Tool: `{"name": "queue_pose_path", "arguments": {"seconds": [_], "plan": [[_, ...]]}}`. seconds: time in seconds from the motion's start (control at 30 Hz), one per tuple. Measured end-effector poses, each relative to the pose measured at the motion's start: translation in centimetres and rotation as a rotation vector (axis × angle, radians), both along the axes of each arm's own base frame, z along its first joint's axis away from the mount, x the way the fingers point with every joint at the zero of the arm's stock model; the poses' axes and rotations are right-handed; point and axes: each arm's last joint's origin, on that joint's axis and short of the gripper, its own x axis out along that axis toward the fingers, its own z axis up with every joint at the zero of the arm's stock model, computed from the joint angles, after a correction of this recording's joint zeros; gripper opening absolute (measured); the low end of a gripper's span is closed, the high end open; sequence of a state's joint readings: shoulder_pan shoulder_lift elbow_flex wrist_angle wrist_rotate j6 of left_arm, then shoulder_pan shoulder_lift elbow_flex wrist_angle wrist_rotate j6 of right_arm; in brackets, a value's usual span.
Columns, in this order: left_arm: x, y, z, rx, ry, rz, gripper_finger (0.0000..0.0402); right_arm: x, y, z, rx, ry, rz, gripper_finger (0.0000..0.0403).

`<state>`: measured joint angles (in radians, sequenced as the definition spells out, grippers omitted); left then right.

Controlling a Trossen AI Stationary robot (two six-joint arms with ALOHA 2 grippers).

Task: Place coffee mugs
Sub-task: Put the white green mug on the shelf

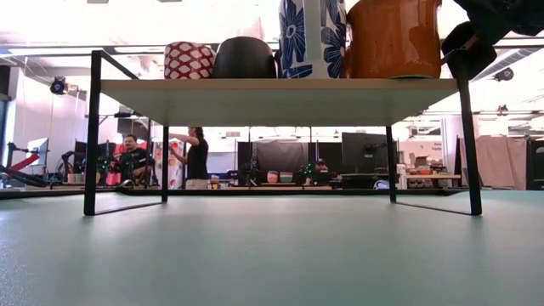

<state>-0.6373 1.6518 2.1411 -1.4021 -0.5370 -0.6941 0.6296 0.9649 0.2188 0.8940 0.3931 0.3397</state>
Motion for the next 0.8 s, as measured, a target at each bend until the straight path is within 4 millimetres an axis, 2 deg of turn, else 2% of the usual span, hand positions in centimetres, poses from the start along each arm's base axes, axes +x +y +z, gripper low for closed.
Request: {"name": "queue_pose_path", "arguments": {"seconds": [0.3, 0.53, 0.8], "plan": [[2.3, -2.0, -1.1, -0.215, 0.143, 0.111, 0.0009, 0.0, 0.0, 0.0, 0.000, 0.000, 0.000, 0.0068], [4.5, -3.3, -3.7, -0.269, 0.226, 0.229, 0.0009, -0.1, 0.3, 0.0, -0.008, -0.005, 0.106, 0.0068], [7.5, -4.2, -7.1, -0.287, 0.330, 0.301, 0.0010, -0.1, 0.3, 0.0, -0.007, -0.004, 0.110, 0.0068]]}}
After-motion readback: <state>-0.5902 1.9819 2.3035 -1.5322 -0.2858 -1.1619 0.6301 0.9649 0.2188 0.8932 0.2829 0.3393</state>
